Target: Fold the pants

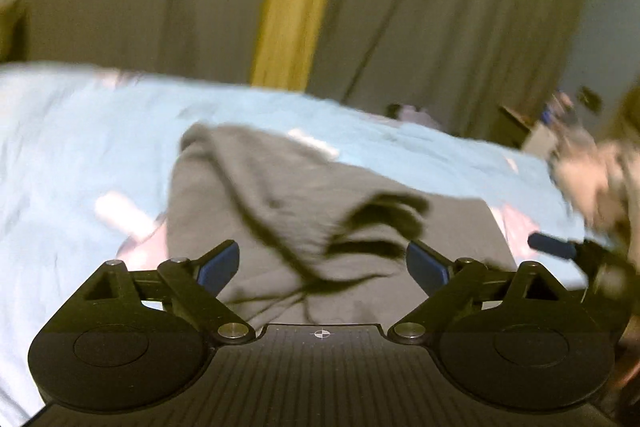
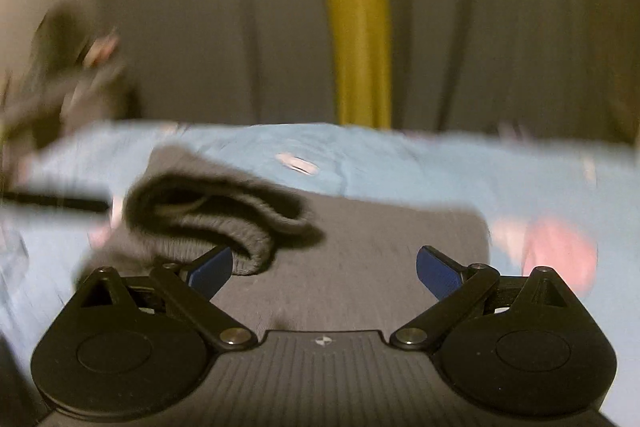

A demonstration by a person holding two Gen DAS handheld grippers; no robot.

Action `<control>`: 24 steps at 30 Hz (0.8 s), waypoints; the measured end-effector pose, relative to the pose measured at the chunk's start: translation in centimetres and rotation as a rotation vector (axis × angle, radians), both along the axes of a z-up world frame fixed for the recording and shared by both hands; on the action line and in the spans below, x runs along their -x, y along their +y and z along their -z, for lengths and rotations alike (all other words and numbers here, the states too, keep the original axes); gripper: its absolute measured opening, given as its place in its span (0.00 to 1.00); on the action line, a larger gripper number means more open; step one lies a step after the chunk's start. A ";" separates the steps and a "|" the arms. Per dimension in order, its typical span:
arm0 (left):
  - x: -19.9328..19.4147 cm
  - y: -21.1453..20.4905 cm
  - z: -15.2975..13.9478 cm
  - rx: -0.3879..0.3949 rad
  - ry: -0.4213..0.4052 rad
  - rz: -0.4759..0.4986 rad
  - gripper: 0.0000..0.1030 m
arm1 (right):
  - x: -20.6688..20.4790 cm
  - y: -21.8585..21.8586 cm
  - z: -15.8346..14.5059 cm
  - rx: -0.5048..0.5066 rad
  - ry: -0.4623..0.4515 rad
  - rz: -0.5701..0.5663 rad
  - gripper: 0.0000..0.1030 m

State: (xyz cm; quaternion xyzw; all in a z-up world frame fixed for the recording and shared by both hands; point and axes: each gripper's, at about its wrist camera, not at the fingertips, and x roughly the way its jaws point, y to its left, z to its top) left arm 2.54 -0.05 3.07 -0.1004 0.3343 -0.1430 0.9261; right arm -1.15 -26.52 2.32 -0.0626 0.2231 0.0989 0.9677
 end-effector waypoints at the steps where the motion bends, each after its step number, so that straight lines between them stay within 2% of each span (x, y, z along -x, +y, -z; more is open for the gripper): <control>1: -1.1 0.9 -0.2 0.046 0.039 -0.008 0.91 | -0.4 1.0 0.3 0.063 -0.008 -0.024 0.96; 4: -3.2 2.2 0.7 0.158 0.109 -0.037 0.86 | -1.7 3.0 1.5 0.157 -0.011 -0.084 0.96; 6: -3.2 4.0 0.9 0.190 0.115 -0.096 0.85 | -2.2 3.9 2.1 0.205 -0.011 -0.108 0.96; 8: -2.5 6.2 0.2 0.204 0.099 -0.162 0.85 | -2.6 5.0 2.6 0.277 -0.038 -0.140 0.96; 12: -0.2 9.6 -1.3 0.171 0.036 -0.302 0.86 | -3.4 7.5 3.6 0.417 -0.114 -0.179 0.96; 15: 1.6 13.0 -1.8 0.179 0.021 -0.419 0.86 | -4.4 9.2 4.2 0.455 -0.123 -0.234 0.96; 19: 3.3 16.3 -1.7 0.229 0.006 -0.538 0.89 | -5.3 10.9 4.6 0.496 -0.150 -0.270 0.96; 22: 4.2 18.4 -1.5 0.242 0.037 -0.574 0.89 | -6.0 11.2 3.6 0.476 -0.111 -0.312 0.96; 24: 4.7 19.1 -1.3 0.228 0.026 -0.591 0.89 | -5.2 11.0 3.3 0.477 -0.117 -0.357 0.96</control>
